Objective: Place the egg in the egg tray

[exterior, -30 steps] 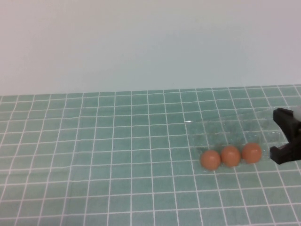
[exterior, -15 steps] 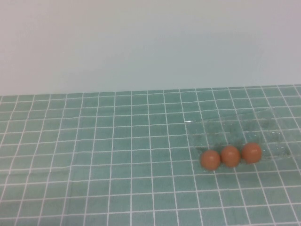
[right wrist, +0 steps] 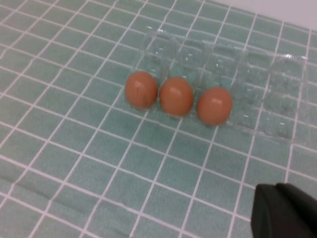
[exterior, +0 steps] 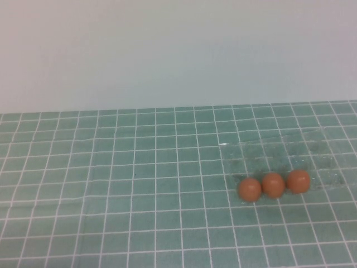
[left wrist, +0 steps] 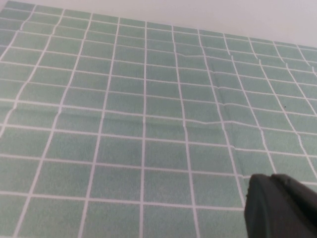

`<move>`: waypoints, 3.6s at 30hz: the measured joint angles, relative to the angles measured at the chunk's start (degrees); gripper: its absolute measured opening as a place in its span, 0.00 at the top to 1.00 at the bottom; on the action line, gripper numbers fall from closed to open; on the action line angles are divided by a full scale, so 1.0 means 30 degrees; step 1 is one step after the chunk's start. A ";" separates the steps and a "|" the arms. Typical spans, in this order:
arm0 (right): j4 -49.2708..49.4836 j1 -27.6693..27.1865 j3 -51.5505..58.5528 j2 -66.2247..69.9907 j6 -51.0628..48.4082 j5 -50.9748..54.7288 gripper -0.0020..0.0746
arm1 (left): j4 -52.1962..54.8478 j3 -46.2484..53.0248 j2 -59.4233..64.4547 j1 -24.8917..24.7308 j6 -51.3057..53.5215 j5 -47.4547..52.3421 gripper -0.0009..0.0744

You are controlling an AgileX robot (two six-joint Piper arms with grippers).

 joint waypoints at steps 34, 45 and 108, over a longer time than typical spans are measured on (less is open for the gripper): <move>-0.0303 -0.0363 0.0044 -0.2818 0.0000 0.0622 0.98 | 0.0000 0.0000 0.0000 0.0000 0.0000 0.0000 0.99; -0.1269 -0.1834 0.4612 -0.7981 0.0195 -0.1003 0.98 | 0.0000 0.0000 0.0000 0.0000 0.0000 0.0000 0.99; -0.1889 -0.2994 0.8950 -1.0318 0.1163 -0.2704 0.98 | 0.0000 0.0000 0.0000 0.0000 0.0000 0.0000 0.99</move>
